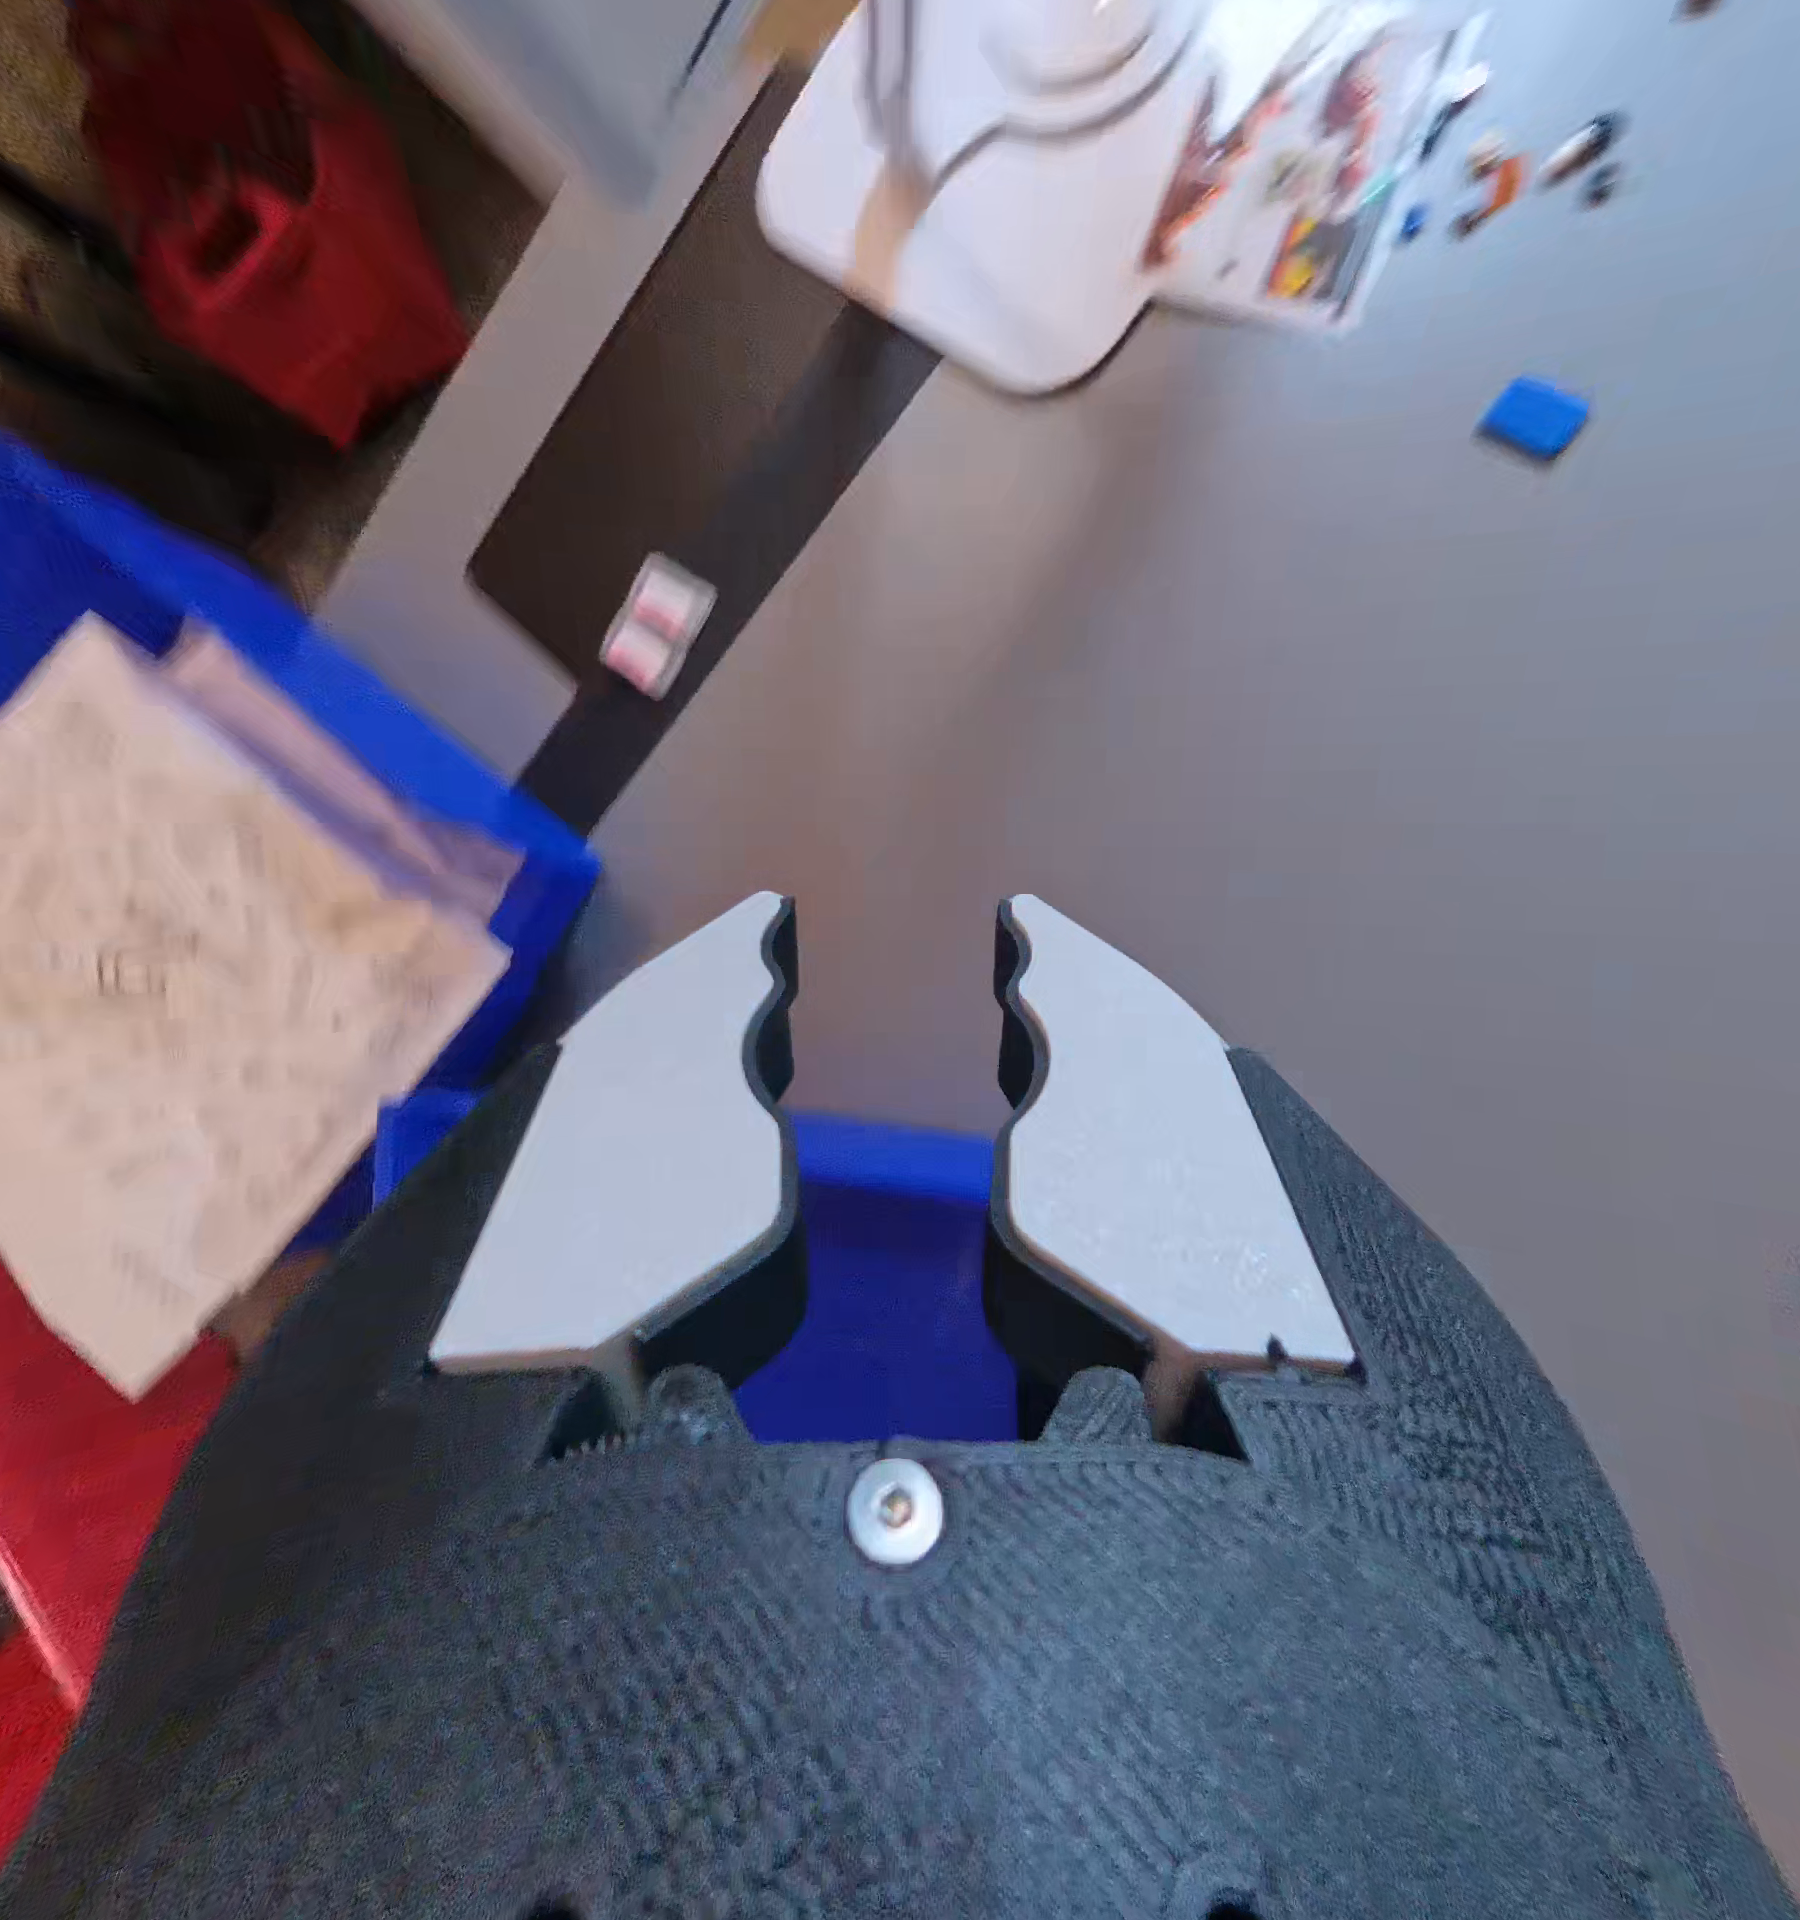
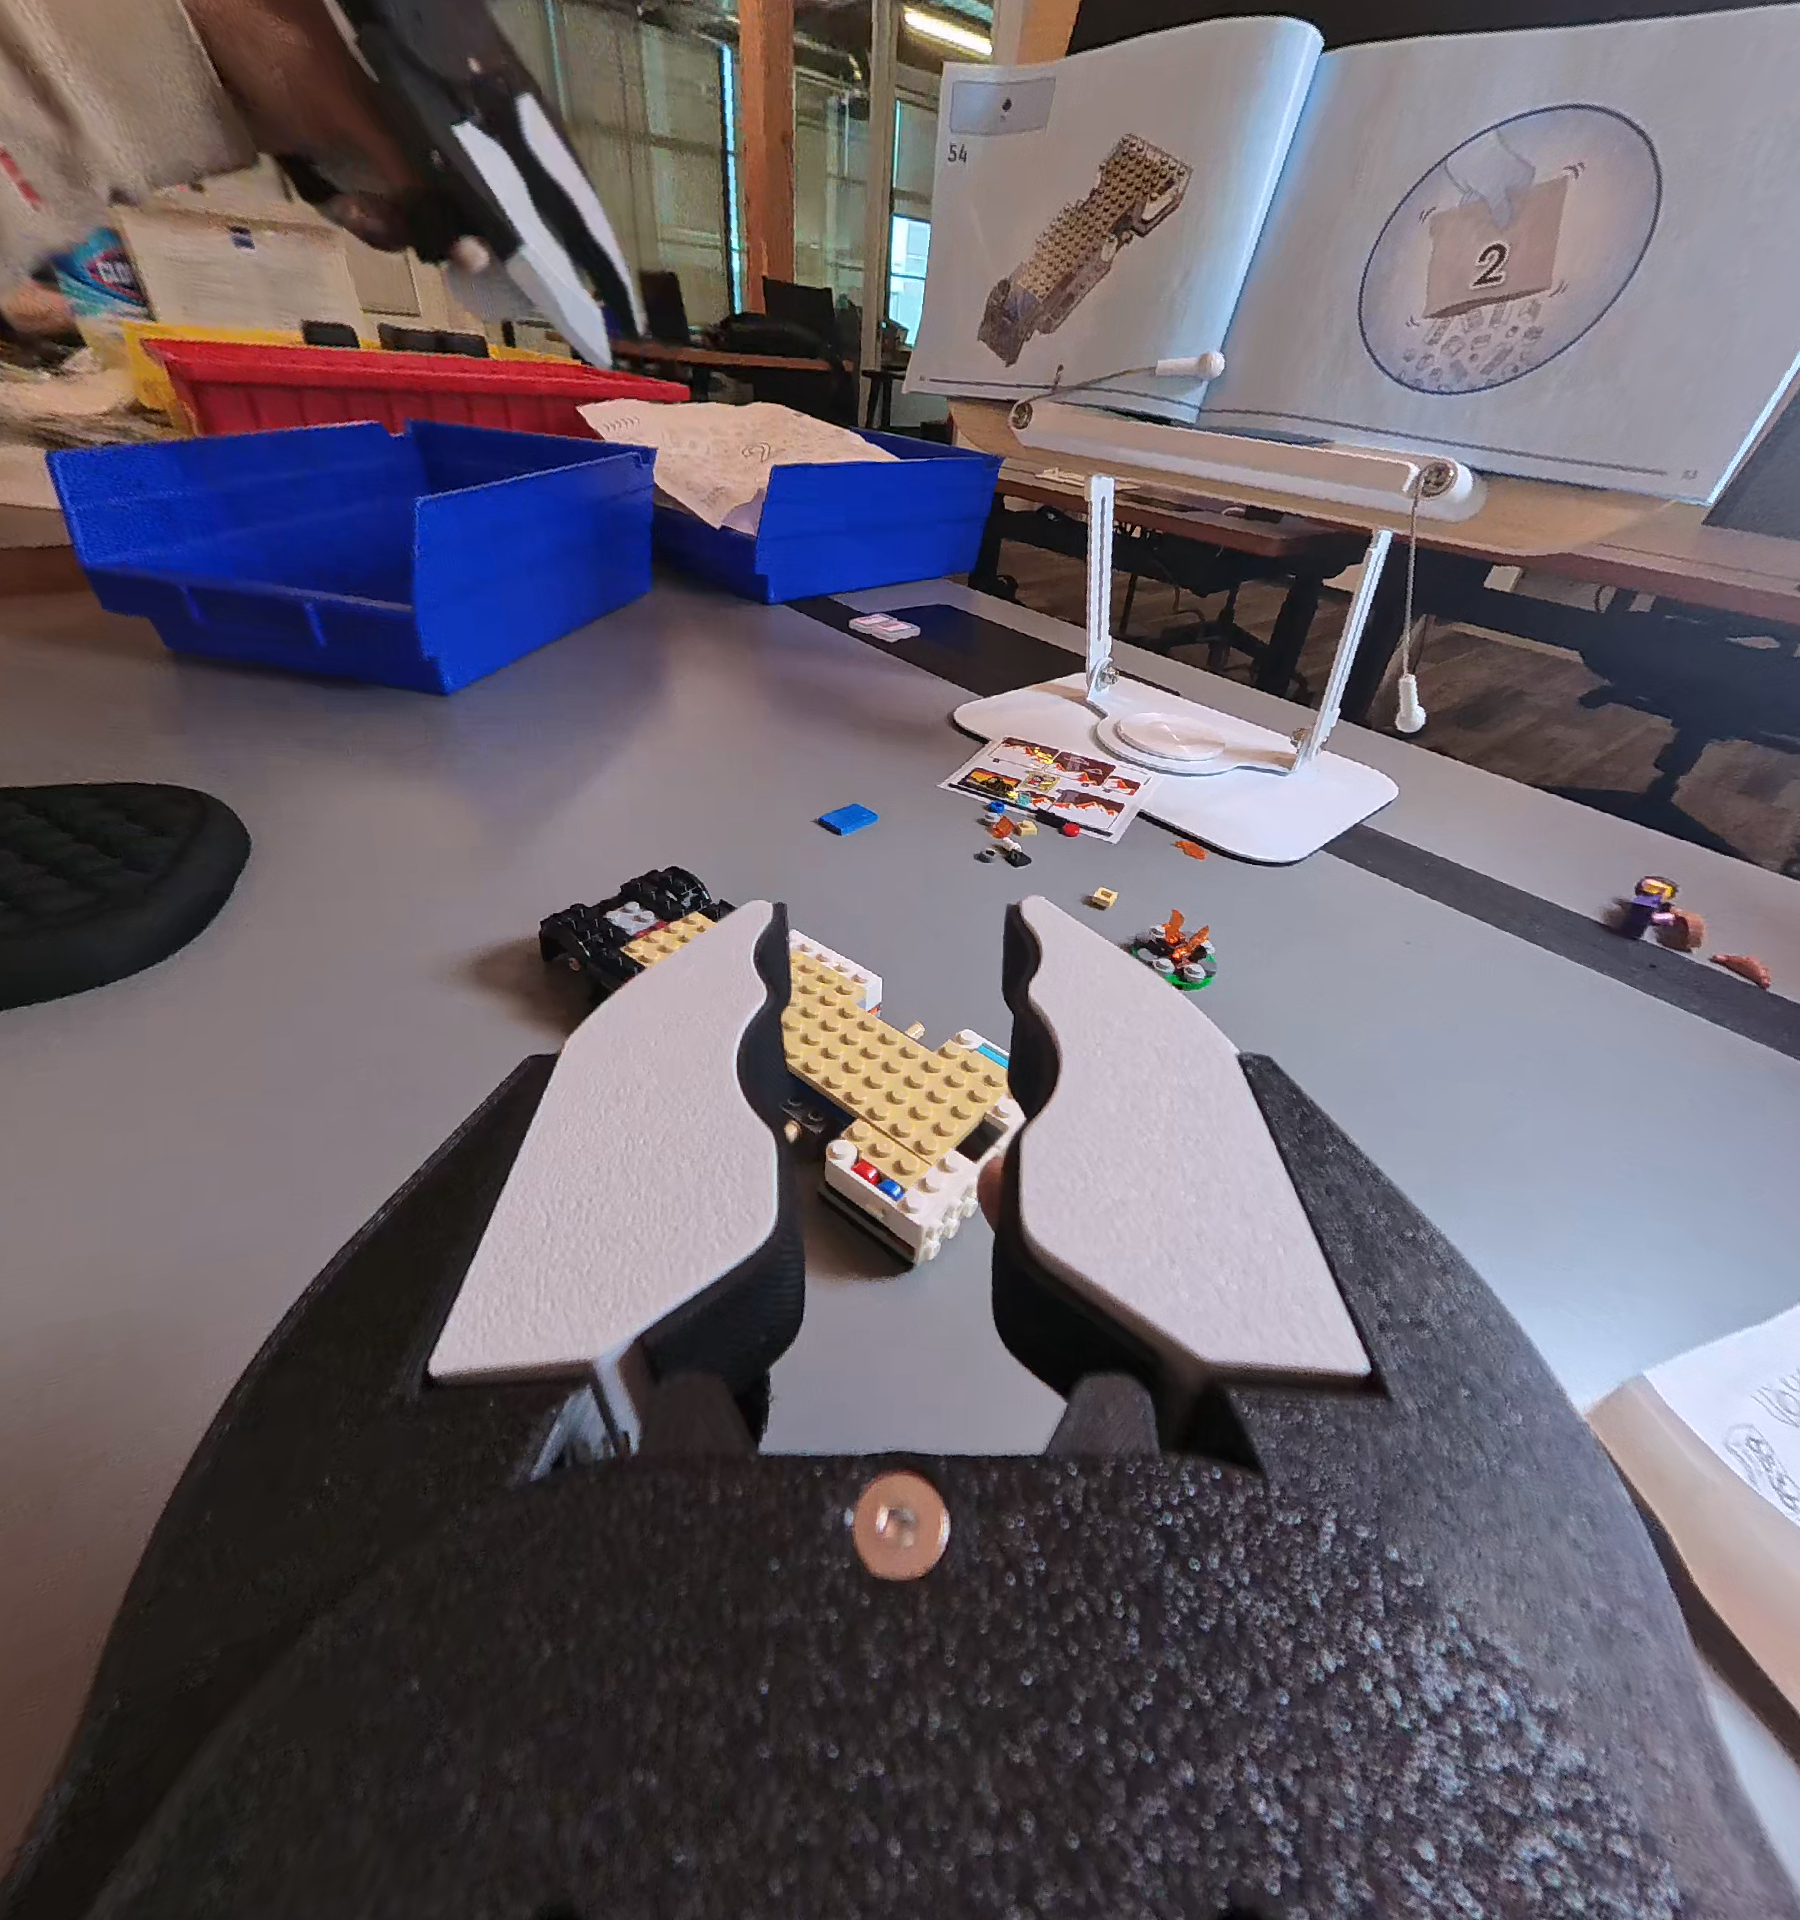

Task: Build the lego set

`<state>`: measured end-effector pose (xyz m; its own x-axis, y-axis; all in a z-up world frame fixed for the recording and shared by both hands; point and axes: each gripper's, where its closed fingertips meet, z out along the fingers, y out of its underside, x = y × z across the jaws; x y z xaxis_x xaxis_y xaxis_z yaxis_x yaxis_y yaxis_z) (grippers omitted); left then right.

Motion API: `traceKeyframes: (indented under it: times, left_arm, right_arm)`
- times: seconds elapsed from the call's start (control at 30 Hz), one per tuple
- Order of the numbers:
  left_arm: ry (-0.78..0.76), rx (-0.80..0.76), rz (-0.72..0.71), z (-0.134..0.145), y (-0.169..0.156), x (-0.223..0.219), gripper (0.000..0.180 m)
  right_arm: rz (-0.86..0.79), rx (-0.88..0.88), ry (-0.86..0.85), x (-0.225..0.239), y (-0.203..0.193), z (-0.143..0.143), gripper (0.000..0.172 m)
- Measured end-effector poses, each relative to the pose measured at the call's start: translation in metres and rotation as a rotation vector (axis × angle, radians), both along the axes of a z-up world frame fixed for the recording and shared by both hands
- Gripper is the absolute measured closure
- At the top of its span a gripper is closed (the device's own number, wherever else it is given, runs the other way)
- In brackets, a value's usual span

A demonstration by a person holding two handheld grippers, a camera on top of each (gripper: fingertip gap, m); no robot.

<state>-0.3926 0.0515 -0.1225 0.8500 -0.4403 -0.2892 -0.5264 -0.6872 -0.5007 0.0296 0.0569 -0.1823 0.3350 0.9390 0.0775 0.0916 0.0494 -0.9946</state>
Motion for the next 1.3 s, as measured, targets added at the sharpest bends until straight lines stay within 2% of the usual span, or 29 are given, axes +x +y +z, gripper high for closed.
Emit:
traceKeyframes:
  times: [0.07,0.17,0.3,0.43,0.5,0.63,0.8,0.9,1.0,1.07,1.23,1.3]
  left_arm:
    - [-0.034,-0.034,0.126,-0.017,-0.03,-0.053,0.144]
    - [-0.095,-0.125,0.191,-0.069,-0.067,-0.096,0.142]
    - [-0.157,-0.205,0.258,-0.132,-0.081,-0.106,0.141]
    - [-0.229,-0.236,0.363,-0.162,-0.071,-0.1,0.14]
    - [-0.317,-0.218,0.399,-0.159,-0.062,-0.094,0.141]
    - [-0.336,-0.246,0.428,-0.16,-0.061,-0.093,0.142]
    - [-0.301,-0.232,0.391,-0.159,-0.056,-0.094,0.132]
    - [-0.242,-0.226,0.314,-0.163,-0.051,-0.094,0.13]
    - [-0.24,-0.233,0.258,-0.163,-0.049,-0.091,0.136]
    - [-0.24,-0.226,0.234,-0.162,-0.048,-0.089,0.146]
    - [-0.197,-0.237,0.242,-0.161,-0.055,-0.091,0.146]
    - [-0.155,-0.214,0.237,-0.148,-0.061,-0.094,0.146]
  right_arm:
    - [0.008,0.01,0.005,-0.001,-0.001,0.001,0.132]
    - [0.008,0.023,-0.002,-0.004,-0.002,0.0,0.131]
    - [-0.021,0.052,-0.033,-0.005,0.001,-0.004,0.13]
    - [-0.051,0.05,-0.059,-0.005,0.006,-0.007,0.13]
    - [-0.06,0.048,-0.067,-0.005,0.008,-0.01,0.13]
    - [-0.067,0.043,-0.066,-0.003,0.01,-0.01,0.13]
    - [-0.062,0.032,-0.053,-0.001,0.011,-0.009,0.13]
    - [-0.057,0.032,-0.046,0.0,0.01,-0.008,0.13]
    - [-0.054,0.032,-0.043,0.0,0.009,-0.008,0.131]
    - [-0.053,0.032,-0.04,0.001,0.009,-0.007,0.131]
    - [-0.05,0.044,-0.033,0.002,0.008,-0.003,0.131]
    - [-0.049,0.049,-0.026,0.003,0.007,-0.001,0.131]
